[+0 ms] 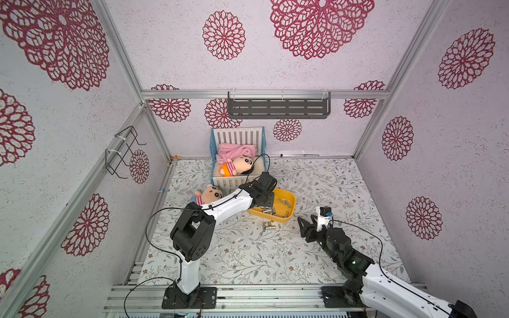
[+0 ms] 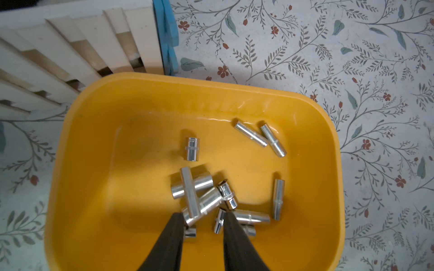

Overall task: Put the screws on the desktop into the storage box
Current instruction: Place the screw in the storage box, then pick up the screw from the center of the board.

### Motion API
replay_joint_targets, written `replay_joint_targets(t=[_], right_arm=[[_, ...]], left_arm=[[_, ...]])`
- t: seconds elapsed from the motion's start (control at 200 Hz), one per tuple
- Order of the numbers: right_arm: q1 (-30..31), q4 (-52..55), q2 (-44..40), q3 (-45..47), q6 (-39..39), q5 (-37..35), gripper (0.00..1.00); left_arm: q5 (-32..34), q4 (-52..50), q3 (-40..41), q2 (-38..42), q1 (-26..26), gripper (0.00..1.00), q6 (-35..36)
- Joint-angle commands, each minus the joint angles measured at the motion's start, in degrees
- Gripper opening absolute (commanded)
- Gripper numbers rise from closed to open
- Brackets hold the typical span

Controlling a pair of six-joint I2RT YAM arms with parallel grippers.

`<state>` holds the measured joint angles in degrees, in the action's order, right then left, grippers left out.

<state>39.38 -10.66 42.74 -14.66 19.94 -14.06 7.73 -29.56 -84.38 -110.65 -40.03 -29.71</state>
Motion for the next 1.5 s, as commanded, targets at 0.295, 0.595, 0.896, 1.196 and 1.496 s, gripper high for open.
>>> replay_joint_targets(t=[0.295, 0.595, 0.896, 1.196, 1.496], right_arm=[[3.66, -7.07, 14.07, -3.13, -3.27, 12.21, 0.69], [11.52, -6.42, 28.23, -9.52, -5.33, 8.63, 0.67], [12.69, -6.69, 40.06, -15.58, -5.79, 6.43, 0.66], [11.56, -3.61, 46.07, -19.15, -5.61, 3.27, 0.62], [11.37, -1.04, 50.36, -22.02, -4.90, 0.97, 0.60]], left_arm=[[3.33, 0.78, 9.45, 15.34, -4.18, 0.64, -6.63], [6.51, 7.46, 31.32, 30.53, -12.97, 0.70, -10.43], [11.42, 8.12, 39.49, 34.81, -11.99, 0.75, -8.94], [9.55, 8.64, 37.81, 29.97, -9.28, 0.76, -8.75], [4.85, 9.21, 37.62, 28.42, -5.78, 0.76, -9.40]])
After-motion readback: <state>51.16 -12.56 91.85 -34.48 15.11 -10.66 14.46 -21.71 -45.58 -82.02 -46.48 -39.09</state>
